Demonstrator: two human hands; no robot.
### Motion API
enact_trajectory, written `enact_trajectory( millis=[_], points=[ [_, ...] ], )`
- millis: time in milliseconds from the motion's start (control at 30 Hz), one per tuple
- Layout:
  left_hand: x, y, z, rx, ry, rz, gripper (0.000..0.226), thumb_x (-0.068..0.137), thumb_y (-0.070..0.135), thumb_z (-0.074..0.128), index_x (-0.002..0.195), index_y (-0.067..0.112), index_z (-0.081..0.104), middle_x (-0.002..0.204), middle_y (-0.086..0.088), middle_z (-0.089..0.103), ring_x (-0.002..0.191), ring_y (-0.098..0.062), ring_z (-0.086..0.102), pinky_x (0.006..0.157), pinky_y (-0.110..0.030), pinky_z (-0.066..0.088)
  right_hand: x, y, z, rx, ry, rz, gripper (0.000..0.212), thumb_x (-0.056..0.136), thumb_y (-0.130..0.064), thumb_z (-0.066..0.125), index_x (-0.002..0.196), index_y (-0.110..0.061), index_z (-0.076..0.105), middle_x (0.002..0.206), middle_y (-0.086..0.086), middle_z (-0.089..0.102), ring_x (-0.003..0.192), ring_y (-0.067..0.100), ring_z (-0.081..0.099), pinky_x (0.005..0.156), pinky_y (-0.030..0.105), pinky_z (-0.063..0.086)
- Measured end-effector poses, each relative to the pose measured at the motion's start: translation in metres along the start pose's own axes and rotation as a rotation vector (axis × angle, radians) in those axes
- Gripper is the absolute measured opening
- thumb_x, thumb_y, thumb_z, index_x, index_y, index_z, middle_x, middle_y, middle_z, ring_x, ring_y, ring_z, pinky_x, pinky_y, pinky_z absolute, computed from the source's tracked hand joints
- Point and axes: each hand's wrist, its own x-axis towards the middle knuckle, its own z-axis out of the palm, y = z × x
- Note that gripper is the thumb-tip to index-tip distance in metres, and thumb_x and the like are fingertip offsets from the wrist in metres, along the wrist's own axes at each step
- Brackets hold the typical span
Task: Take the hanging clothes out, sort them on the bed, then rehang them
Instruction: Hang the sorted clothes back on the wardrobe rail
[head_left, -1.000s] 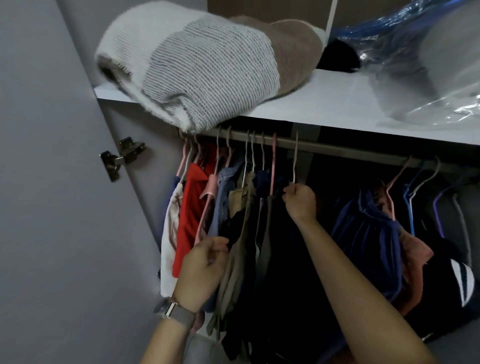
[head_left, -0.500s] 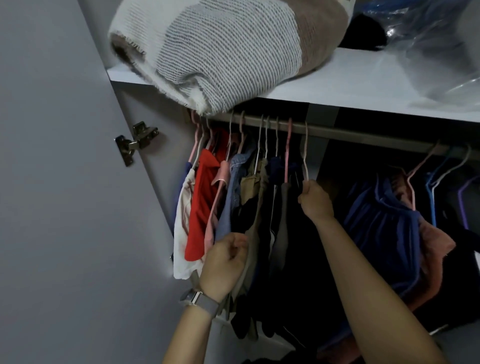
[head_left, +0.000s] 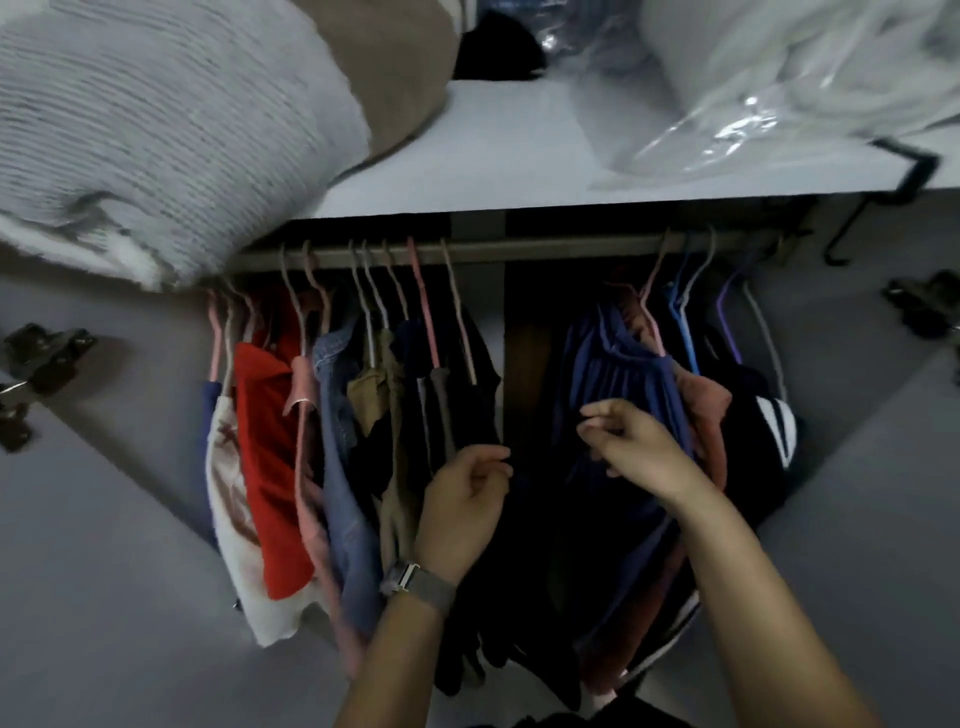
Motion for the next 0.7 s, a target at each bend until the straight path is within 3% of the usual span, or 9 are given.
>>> enact_trajectory(
  millis=[100,200,333,567,700],
  points=[
    [0.014,0.009,0.03,-0.016,-0.126,0.032,0.027,0.091,0.006,0.05,0.093,0.031,0.059,0.089,0.008,0.065,0.077,-0.001,0.063,0.071,-0.013,0.047,-0.03,0.025,-0.041,0.157,0.207,0.037,0.002,0.093,-0.02,0.057,0.095,-0.02,0.057,0.09,-0.001,0.063,0.076,0.014,0.061,0.063,0.025,0.047],
    [0.019,0.018,0.062,0.017,-0.283,0.099,0.029,0.091,0.008,0.049,0.092,0.036,0.058,0.088,0.008,0.065,0.077,-0.004,0.063,0.074,-0.021,0.048,-0.075,0.05,-0.062,0.253,0.422,0.115,0.016,0.092,-0.016,0.059,0.078,-0.019,0.051,0.082,0.006,0.059,0.069,0.017,0.058,0.06,0.027,0.044],
    [0.005,0.03,0.094,0.058,-0.503,0.188,0.029,0.087,0.016,0.05,0.089,0.043,0.059,0.085,0.01,0.065,0.081,-0.016,0.064,0.074,-0.034,0.05,-0.148,0.071,-0.06,0.358,0.633,0.223,0.014,0.093,-0.011,0.056,0.081,-0.017,0.052,0.082,0.005,0.062,0.072,0.019,0.058,0.062,0.029,0.043],
    [-0.058,0.017,0.125,0.094,-0.889,0.243,0.022,0.087,0.015,0.055,0.088,0.036,0.06,0.088,-0.001,0.068,0.084,-0.021,0.065,0.084,-0.037,0.05,-0.276,0.096,0.026,0.55,1.073,0.384,0.01,0.09,-0.008,0.06,0.086,-0.015,0.055,0.085,0.005,0.061,0.072,0.016,0.059,0.06,0.026,0.046],
    [-0.13,0.008,0.146,0.121,-1.098,0.297,0.016,0.074,0.031,0.051,0.085,0.038,0.06,0.081,0.01,0.067,0.081,-0.021,0.065,0.081,-0.038,0.051,-0.358,0.106,0.062,0.606,1.292,0.475,0.007,0.09,-0.01,0.061,0.092,-0.014,0.054,0.087,0.004,0.061,0.075,0.017,0.059,0.063,0.028,0.047]
  ],
)
